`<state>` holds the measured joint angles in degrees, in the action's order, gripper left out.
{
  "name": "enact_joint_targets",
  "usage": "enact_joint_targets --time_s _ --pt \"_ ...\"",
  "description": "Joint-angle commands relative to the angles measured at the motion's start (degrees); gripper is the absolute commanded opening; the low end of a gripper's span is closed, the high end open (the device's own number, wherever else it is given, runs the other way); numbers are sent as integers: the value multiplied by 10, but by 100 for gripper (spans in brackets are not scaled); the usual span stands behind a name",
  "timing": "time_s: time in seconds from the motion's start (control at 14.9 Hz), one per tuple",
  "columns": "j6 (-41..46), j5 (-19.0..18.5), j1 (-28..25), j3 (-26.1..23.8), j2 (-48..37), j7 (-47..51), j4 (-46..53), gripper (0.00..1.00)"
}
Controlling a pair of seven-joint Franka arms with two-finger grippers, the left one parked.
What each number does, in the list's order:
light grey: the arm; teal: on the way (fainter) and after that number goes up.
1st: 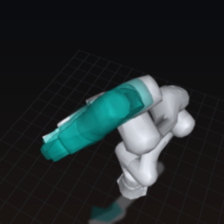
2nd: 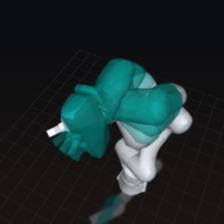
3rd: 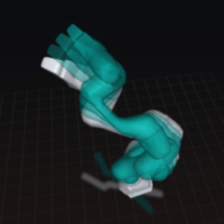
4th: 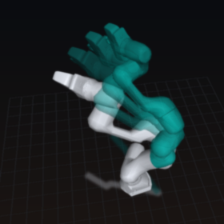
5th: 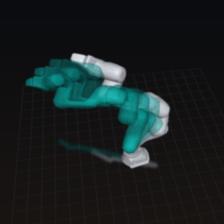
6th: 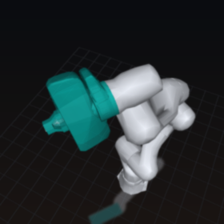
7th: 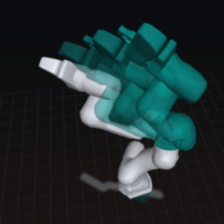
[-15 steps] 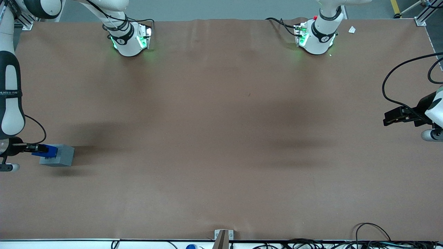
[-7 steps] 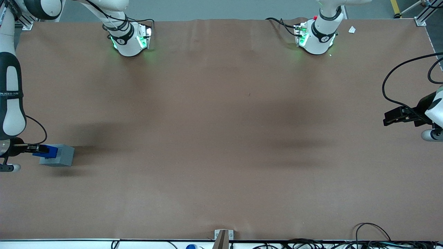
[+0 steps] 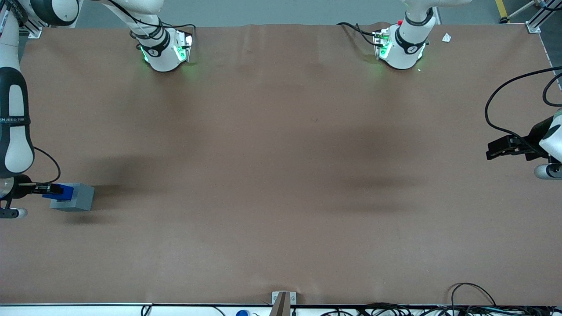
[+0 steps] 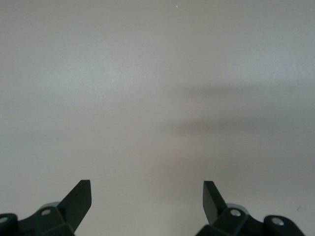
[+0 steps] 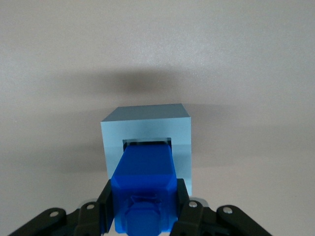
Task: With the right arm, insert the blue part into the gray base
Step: 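Lower the blue cube into the gray base's square hole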
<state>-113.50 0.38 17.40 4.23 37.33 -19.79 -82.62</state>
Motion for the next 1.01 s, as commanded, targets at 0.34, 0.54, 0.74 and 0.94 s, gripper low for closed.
enact_joint_targets --time_s 0.34,0.54,0.74,0.94 --pt "-8 -1 5 -6 9 -7 4 2" --pt "-15 0 6 -6 10 -8 4 2" --pt "-22 0 6 -6 10 -10 4 2" --pt "-23 0 7 -6 11 -10 4 2"
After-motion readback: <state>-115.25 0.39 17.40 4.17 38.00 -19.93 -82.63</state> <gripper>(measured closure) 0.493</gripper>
